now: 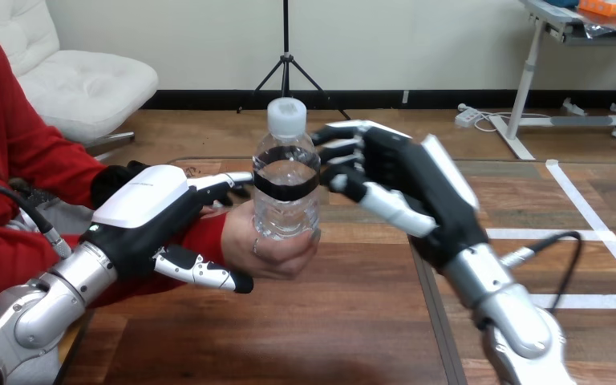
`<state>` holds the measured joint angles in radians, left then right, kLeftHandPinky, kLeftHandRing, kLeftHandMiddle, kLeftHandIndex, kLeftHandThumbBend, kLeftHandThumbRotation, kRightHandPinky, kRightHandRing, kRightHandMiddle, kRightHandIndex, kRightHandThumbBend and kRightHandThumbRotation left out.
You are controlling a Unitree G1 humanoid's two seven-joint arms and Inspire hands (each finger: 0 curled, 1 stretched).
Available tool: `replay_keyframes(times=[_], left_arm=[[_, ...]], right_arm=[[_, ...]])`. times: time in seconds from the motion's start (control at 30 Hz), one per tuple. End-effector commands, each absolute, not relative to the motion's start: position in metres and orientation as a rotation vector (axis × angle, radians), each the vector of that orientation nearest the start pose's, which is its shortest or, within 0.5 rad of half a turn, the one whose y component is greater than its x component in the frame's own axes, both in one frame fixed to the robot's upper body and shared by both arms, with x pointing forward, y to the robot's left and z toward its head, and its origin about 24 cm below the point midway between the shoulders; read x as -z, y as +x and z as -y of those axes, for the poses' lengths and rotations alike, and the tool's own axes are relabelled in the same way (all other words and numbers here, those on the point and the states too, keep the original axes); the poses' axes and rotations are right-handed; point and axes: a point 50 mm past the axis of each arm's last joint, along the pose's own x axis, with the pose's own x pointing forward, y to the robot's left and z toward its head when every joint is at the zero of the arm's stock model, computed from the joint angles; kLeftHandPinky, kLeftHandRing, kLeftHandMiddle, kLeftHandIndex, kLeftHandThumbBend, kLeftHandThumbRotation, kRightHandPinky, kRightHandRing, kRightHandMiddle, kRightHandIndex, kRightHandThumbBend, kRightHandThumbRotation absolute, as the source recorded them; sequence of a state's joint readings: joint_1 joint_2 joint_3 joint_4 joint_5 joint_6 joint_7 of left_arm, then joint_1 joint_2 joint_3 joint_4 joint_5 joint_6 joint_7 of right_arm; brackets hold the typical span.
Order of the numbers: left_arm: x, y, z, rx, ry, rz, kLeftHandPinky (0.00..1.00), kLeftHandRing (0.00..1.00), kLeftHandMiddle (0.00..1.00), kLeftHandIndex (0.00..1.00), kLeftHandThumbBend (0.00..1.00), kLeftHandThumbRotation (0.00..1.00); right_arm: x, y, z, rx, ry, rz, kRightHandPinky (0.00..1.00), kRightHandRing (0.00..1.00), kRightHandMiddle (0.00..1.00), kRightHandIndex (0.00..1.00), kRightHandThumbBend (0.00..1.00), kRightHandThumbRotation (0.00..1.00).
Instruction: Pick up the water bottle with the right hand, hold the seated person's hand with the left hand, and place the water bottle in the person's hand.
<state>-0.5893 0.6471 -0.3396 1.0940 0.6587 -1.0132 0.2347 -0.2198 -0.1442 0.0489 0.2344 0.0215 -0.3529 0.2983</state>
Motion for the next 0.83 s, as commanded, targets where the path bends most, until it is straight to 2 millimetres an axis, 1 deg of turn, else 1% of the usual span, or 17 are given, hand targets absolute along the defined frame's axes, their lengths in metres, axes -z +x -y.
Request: replay_keyframes(times=[0.0,0.2,0.23,0.8], left_arm=[[-0.075,0.317,-0.235,0.461,1.171,0.453,0.96,0.98,0.99,1.0,1.0,0.62],[-0.072,0.315,-0.237,0.448,1.177,0.446,0.99,1.0,1.0,1.0,1.0,0.66],[-0.072,0.314,-0.238,0.446,1.178,0.446,0.99,1.0,1.0,1.0,1.0,0.68],[-0.067,0.308,-0.243,0.408,1.14,0.45,1.0,1.0,1.0,1.0,1.0,0.77]], right_arm=[[-0.099,0.287,0.146,-0.362,-0.181,0.42,0.55,0.57,0.61,0.67,1.0,0.73],[-0.101,0.284,0.152,-0.349,-0.173,0.426,0.55,0.57,0.61,0.67,1.0,0.73],[-0.101,0.284,0.153,-0.348,-0.173,0.428,0.55,0.57,0.61,0.67,1.0,0.73],[-0.101,0.273,0.164,-0.321,-0.166,0.44,0.56,0.58,0.61,0.68,1.0,0.75]])
